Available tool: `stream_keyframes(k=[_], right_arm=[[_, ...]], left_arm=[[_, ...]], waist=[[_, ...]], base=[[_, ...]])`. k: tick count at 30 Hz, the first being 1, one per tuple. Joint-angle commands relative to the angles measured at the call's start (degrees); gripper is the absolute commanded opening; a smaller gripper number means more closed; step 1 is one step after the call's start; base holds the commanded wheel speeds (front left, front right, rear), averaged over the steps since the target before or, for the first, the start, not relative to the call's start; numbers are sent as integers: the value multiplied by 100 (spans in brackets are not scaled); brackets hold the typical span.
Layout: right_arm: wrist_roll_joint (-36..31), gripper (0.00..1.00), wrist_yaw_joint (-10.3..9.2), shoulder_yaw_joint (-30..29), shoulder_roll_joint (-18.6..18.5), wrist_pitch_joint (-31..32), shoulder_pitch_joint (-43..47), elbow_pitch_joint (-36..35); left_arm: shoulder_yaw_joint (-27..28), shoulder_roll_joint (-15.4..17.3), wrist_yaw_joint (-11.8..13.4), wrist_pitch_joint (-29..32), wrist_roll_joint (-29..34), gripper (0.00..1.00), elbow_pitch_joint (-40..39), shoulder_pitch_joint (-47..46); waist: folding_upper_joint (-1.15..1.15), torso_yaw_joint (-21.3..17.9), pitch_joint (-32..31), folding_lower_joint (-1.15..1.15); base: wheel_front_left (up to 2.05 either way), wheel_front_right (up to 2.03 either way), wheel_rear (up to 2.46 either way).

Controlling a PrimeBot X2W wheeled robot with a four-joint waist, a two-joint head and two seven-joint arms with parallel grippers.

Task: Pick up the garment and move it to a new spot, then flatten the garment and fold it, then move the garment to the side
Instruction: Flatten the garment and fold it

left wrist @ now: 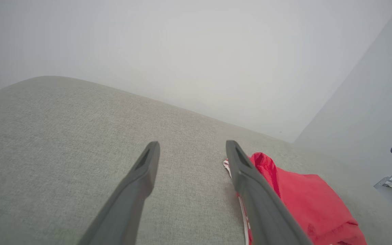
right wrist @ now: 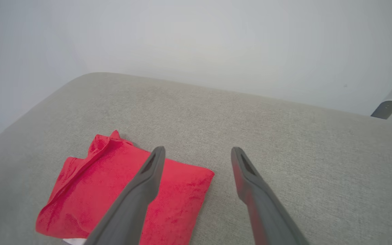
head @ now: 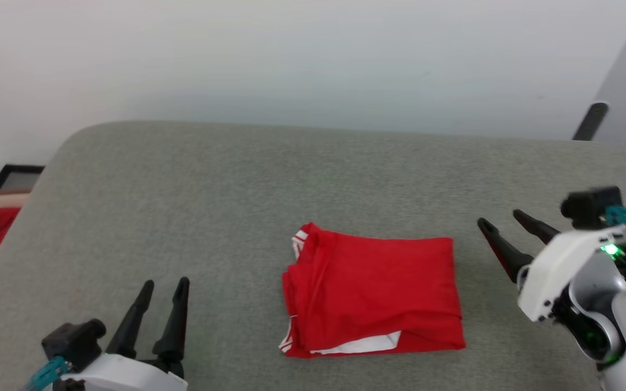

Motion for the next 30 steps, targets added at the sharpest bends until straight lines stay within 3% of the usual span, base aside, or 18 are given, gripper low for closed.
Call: stream_keyframes(k=[1, 13, 19, 30], right_arm=[[-66, 100, -3, -120, -45, -239, 235, -98], [-852, 100, -4, -662, -409, -1874, 1199, -769], [-1353, 100, -4, -1109, -359, -2672, 1661, -878], [-1551, 100, -4, -1559, -95, -2904, 2145, -851]], left_arm=[[75, 35, 2, -4, 56, 100, -46, 90], [509, 120, 2, -3, 421, 100, -214, 354], [856, -9, 2, -4, 827, 100, -360, 482], [1121, -150, 2, -3, 1142, 100, -475, 685]], waist=[[0, -289, -140, 0], [0, -539, -243, 0], [0, -592, -279, 0], [0, -630, -327, 0]], base=[[0, 0, 0], [0, 0, 0], [0, 0, 0], [0, 0, 0]])
